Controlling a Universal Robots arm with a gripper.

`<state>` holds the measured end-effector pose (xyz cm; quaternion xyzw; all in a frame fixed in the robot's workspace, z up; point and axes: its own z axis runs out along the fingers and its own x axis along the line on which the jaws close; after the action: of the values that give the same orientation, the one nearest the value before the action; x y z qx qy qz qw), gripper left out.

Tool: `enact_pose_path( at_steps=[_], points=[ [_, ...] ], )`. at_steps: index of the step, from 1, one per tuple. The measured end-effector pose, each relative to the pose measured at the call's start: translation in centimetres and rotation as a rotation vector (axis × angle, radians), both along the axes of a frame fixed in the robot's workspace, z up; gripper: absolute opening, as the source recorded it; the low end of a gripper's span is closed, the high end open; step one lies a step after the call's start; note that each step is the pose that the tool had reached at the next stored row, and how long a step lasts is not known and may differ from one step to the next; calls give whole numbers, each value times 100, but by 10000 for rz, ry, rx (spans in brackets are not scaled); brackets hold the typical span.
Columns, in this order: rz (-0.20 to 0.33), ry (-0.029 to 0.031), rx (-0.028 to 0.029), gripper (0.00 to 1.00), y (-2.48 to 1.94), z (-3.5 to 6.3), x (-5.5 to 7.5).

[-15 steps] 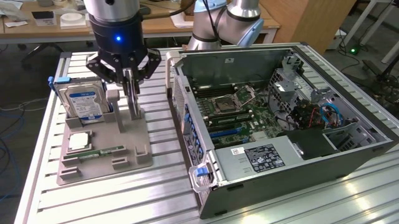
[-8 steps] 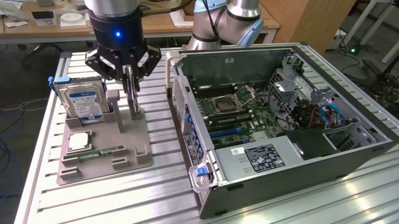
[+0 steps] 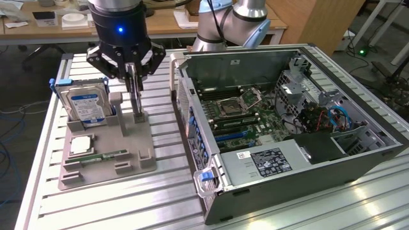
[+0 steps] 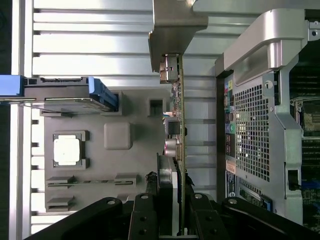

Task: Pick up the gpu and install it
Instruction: 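Pick up the gpu and move the gpu toward the slot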

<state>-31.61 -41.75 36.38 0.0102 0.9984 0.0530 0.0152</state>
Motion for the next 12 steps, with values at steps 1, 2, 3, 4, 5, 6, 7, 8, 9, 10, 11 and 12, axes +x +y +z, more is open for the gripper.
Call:
enact_pose_path(
  at_steps=[1,2,3,4,5,6,7,8,9,10,11,12],
  points=[
    [0,0,5,28,0,13,2],
    [0,0,13,28,0,26,3],
    [1,1,22,28,0,39,5],
    [1,0,33,28,0,53,6],
    [1,1,44,28,0,67,8],
    [0,-1,56,28,0,79,9],
    [0,0,66,28,0,91,10],
    [0,0,77,28,0,105,11],
    [0,-2,88,28,0,114,11],
    [-1,-2,95,28,0,123,11],
    [0,-1,100,28,0,133,11],
    [0,0,106,28,0,145,11]
  ],
)
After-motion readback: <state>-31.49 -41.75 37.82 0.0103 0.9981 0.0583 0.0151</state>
